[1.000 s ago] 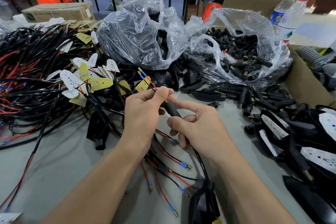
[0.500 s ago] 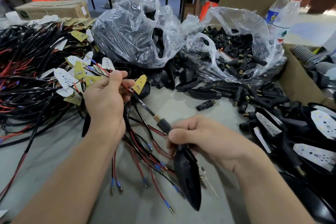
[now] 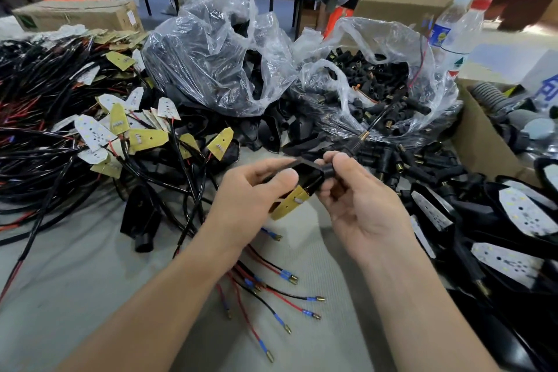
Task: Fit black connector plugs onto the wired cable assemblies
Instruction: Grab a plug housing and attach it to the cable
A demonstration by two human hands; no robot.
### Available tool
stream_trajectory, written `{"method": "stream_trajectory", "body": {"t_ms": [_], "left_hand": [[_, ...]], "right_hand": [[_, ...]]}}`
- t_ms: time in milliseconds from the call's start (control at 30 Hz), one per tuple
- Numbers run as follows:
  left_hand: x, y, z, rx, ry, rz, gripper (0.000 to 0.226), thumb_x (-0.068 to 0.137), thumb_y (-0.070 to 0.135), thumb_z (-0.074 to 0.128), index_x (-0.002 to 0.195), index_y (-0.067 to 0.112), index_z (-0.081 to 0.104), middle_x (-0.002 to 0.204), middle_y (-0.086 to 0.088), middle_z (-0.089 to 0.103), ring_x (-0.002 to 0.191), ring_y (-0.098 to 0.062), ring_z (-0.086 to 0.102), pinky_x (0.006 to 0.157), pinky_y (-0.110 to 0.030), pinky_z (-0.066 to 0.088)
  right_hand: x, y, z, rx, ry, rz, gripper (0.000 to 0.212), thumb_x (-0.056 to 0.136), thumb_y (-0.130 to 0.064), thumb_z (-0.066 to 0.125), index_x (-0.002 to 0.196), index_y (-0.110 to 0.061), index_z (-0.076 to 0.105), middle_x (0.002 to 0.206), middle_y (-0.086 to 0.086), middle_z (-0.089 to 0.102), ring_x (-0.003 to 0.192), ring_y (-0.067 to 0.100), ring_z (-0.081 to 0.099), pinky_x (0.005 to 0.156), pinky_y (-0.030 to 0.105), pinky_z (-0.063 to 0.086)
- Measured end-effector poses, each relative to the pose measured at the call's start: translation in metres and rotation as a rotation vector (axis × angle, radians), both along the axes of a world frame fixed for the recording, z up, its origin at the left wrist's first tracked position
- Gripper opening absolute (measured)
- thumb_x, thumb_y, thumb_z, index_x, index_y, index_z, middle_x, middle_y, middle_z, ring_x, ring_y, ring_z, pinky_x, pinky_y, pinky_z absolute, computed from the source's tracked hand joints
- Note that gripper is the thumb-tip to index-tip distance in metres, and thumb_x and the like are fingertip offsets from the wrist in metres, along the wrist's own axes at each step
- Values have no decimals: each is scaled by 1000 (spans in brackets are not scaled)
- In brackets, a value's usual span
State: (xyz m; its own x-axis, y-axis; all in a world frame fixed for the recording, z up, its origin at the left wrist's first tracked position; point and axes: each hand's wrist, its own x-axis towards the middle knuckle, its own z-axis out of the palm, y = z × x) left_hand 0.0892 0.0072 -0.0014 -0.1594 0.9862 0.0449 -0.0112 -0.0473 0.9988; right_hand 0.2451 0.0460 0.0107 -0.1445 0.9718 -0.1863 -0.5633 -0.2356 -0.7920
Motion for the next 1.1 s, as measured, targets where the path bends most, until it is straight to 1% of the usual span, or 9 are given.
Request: {"method": "stream_trajectory", "body": {"t_ms": [133,267,400,500,600,700,833,1000,1100], "left_hand": [[-6,0,1,34,-30,-57,37,83,10,78,117,27,76,107,2,79,101,-15,75,85,-25,57],[-6,1,-3,6,48,-96,60,73,19,85,127,39,68,108,10,78,88,-10,74,80,-23,59],[-1,2,0,-128,-105,-58,24,99,31,66,123,24,69,95,-7,79,80,-26,78,60,-28,60],[-1,5,-2,-102,-170,54,13,100,22,65,113,20,68,84,-7,78,73,-28,77,56,-26,59],[-2,8,-5,-59,-227,153,40,85,5,80,113,28,63,86,-4,79,76,-23,78,62,-23,60],[-1,6,-7,-59,-304,279,63,72,-3,88,125,21,64,108,-2,76,84,-11,76,67,-23,60],[3,3,-4,108,-122,363,84,67,-4,90,138,27,58,124,7,65,84,-7,75,72,-23,60],[6,-6,4,310,234,400,85,70,17,92,142,34,50,130,17,60,94,-4,71,70,-8,52],[5,-5,0,292,299,415,92,72,-3,84,147,34,44,133,19,55,98,-2,68,63,-8,50]], "right_hand": [[2,4,-3,-15,-5,-44,9,88,-16,70,88,-9,76,76,3,69,55,9,54,56,20,50],[2,1,-1,0,-27,-70,25,69,-25,75,88,-9,74,72,2,67,53,8,55,54,20,47],[2,2,0,-8,-40,-96,8,88,-13,71,92,-6,69,70,3,64,53,10,54,52,20,48],[3,2,0,-23,-50,-135,4,92,-9,68,90,-6,68,68,4,64,52,11,56,50,20,48],[2,1,0,-33,-113,-160,4,92,-7,70,90,-4,69,67,4,68,55,12,61,51,20,50],[0,1,-2,-51,-191,-197,10,92,-6,72,83,-7,68,67,6,69,55,14,64,52,21,52],[0,1,-5,-99,-216,-221,10,91,-6,73,85,-6,65,70,11,69,54,16,63,48,21,51],[-2,2,-4,-170,-114,-165,8,92,-4,71,91,0,64,65,8,69,51,15,62,45,20,50],[-2,1,-3,-200,-36,-118,9,92,-3,69,98,2,65,67,9,70,51,14,61,46,21,51]]}}
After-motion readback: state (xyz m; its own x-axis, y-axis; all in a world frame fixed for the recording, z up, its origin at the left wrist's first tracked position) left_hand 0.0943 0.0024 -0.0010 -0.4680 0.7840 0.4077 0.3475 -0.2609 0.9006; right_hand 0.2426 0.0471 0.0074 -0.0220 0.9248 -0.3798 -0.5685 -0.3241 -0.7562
